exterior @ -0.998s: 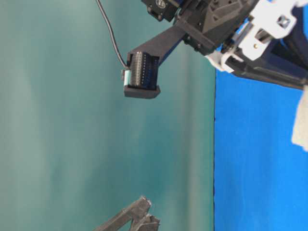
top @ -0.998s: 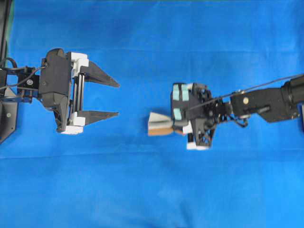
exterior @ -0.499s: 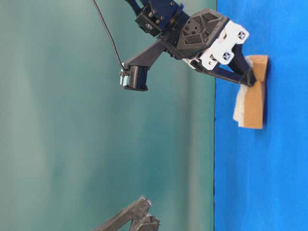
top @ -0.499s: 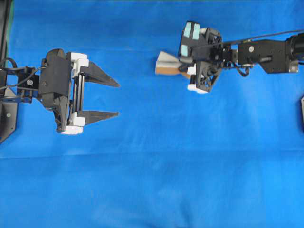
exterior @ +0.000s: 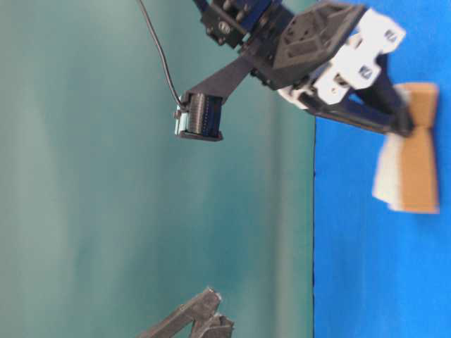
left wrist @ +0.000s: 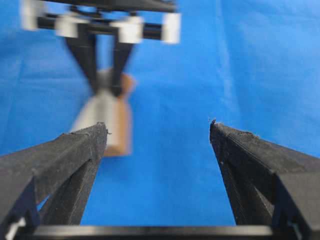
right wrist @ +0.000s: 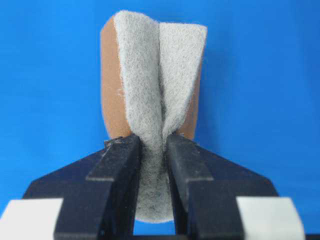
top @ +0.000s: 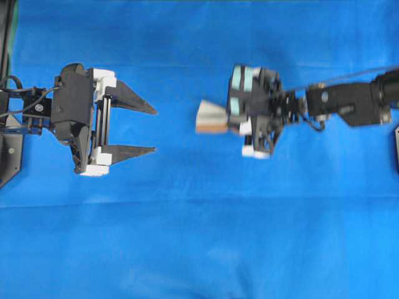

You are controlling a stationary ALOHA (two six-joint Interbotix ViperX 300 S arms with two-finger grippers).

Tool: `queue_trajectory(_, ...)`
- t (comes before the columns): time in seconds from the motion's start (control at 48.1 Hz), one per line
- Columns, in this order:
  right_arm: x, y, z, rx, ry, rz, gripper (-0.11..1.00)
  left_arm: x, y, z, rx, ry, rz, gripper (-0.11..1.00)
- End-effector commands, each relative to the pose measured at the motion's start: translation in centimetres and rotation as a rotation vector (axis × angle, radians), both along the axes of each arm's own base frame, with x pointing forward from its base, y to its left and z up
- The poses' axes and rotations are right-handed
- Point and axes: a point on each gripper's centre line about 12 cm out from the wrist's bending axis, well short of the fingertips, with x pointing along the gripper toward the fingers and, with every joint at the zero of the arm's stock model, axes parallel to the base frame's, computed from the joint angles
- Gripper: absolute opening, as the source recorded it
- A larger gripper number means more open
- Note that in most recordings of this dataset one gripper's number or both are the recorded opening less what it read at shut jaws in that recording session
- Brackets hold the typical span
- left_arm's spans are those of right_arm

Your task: Hand over the sponge with the left arm and wipe it with the right arm.

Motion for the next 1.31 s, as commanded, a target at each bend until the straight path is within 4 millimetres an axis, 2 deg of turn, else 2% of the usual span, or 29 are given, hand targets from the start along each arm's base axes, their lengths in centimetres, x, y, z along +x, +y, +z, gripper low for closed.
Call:
queue_trajectory(0.0,0.5,2.4,1.0,0.027,-0.031,0.033,0.24,0.0,-0.1,0.1,-0.003,-0.008,-0.002,0.81)
queue_trajectory(0.208,0.5,6.4,1.0,0.075,-0.011,0.072,0.24,0.0,0.0,0.1,-0.003,-0.009,0.000,0.81)
queue_trajectory(0.333,0.4,7.1,0.9,0.089,0.004,0.065,0.24,0.0,0.0,0.1,-0.003,-0.009,0.000,0.81)
queue_trajectory(0.478,0.3,7.0,0.8,0.082,0.014,0.063,0.24,0.0,-0.1,0.1,-0.003,-0.009,-0.002,0.81)
queue_trajectory(0.541,0.3,6.5,0.8,0.076,0.018,0.056,0.24,0.0,0.0,0.1,-0.003,-0.009,0.000,0.81)
queue_trajectory(0.686,0.2,3.9,0.7,0.047,0.034,0.010,0.24,0.0,0.0,0.1,-0.003,-0.011,0.000,0.81)
queue_trajectory(0.977,-0.4,-3.1,0.6,-0.026,0.041,-0.099,0.24,-0.1,0.0,0.1,-0.003,-0.005,0.000,0.81)
queue_trajectory(1.102,-0.5,-4.2,0.7,-0.034,0.038,-0.118,0.24,-0.1,0.0,0.0,-0.001,-0.003,-0.001,0.81)
queue_trajectory(1.289,-0.5,-3.9,0.7,-0.031,0.029,-0.105,0.24,-0.1,-0.1,0.1,0.001,-0.006,-0.003,0.81)
